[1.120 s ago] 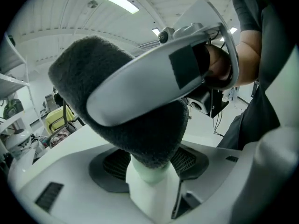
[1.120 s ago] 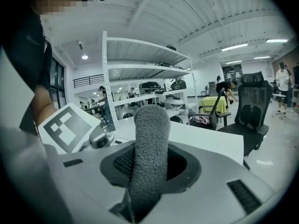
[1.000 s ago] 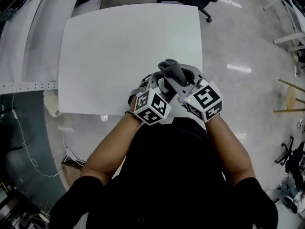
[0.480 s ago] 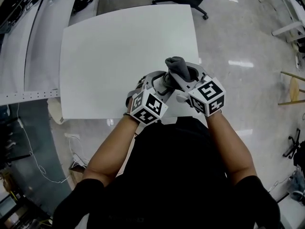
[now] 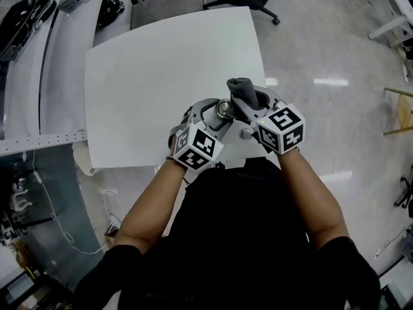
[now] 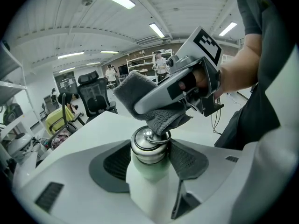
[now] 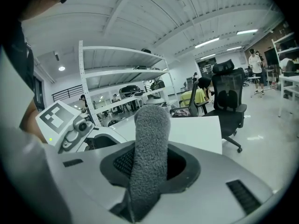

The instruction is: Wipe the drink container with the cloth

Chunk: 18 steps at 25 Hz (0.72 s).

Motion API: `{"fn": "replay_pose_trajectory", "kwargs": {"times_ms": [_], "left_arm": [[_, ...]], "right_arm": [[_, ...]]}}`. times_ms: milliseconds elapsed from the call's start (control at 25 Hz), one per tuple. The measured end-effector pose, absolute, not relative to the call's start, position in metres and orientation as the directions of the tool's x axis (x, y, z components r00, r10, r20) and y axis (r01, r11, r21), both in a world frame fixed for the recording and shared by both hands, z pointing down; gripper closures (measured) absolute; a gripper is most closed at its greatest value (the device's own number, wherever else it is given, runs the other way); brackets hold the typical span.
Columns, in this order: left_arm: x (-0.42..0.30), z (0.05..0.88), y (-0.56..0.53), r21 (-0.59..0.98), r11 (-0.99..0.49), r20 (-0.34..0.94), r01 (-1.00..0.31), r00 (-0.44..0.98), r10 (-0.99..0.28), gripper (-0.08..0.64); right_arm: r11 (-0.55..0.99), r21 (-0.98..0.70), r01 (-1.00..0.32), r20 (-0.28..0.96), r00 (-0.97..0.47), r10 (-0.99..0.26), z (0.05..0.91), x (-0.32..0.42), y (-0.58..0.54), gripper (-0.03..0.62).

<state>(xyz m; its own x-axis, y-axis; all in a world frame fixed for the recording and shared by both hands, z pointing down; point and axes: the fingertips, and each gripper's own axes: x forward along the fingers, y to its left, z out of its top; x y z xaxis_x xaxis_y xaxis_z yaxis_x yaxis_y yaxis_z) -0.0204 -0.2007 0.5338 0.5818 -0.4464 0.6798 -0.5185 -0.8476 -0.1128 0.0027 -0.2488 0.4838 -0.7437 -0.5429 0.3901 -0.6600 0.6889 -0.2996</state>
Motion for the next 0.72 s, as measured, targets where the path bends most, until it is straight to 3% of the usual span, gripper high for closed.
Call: {"fn": "replay_pose_trajectory", "kwargs": {"times_ms": [720], "left_arm": [[-0.014, 0.533, -0.203, -0.118, -0.868, 0.712, -0.481, 0.569, -0.412, 0.299]], "right_arm": [[0.583, -0.397, -0.709, 0.386, -0.705, -0.594, 0.478, 0.046, -0.245, 0.485]]}}
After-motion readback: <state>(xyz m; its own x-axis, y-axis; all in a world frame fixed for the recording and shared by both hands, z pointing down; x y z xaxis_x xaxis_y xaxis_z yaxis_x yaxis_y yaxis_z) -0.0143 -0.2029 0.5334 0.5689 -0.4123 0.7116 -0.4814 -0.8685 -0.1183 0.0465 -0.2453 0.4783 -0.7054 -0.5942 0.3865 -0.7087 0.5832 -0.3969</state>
